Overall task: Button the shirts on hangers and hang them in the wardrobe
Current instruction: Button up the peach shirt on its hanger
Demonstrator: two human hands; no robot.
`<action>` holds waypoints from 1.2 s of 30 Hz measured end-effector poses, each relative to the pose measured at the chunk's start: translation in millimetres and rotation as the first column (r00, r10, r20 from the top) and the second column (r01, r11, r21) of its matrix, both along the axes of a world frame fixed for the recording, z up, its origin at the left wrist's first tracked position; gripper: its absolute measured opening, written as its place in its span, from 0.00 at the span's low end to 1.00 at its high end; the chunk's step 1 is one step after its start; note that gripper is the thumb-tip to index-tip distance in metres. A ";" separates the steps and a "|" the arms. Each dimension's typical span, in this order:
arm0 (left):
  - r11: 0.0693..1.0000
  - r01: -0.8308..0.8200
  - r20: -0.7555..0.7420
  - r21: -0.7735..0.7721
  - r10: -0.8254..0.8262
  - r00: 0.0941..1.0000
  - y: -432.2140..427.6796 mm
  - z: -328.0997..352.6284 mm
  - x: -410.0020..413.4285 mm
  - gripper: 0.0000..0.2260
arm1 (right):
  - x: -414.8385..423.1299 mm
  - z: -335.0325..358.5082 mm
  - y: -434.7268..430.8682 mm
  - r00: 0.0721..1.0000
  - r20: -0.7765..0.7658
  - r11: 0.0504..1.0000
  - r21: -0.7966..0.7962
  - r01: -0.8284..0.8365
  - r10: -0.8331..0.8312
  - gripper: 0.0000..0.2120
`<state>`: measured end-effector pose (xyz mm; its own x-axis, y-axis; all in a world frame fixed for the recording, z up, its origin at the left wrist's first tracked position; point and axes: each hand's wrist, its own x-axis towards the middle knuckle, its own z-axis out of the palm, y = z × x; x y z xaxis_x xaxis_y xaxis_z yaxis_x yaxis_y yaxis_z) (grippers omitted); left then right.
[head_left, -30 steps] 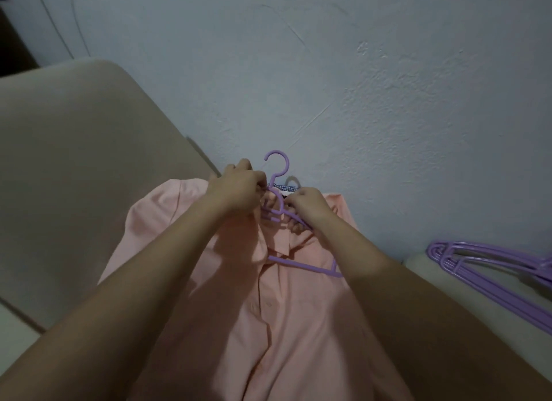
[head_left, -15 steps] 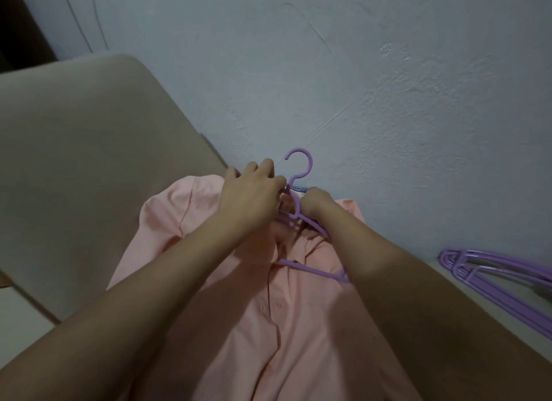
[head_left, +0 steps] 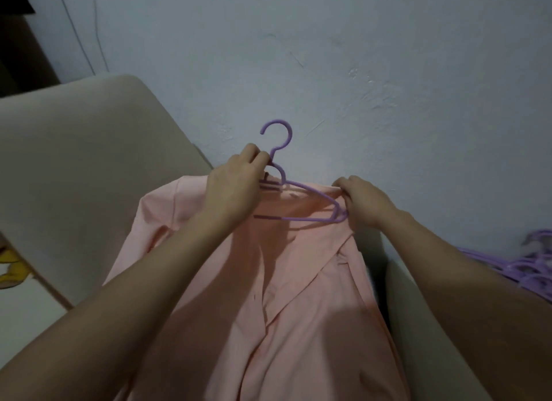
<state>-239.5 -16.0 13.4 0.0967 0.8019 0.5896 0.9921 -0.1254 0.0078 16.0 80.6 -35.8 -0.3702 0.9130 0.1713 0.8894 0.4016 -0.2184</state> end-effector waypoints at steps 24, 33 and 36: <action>0.997 -0.080 0.034 -0.018 0.081 0.996 35.1 -26.6 10.2 0.05 | -94.4 81.8 -16.0 0.006 -0.822 0.764 -0.533 -0.363 -0.570 0.09; 0.971 0.026 0.369 -0.237 0.065 0.927 78.5 -79.6 -7.0 0.16 | -118.3 4.2 19.5 0.449 -0.758 0.780 -0.598 -0.186 -0.473 0.05; 0.972 -0.092 0.352 -0.215 0.165 0.921 77.7 -88.8 -6.2 0.11 | -118.7 -20.8 16.4 0.460 -0.775 0.832 -0.540 -0.127 -0.433 0.28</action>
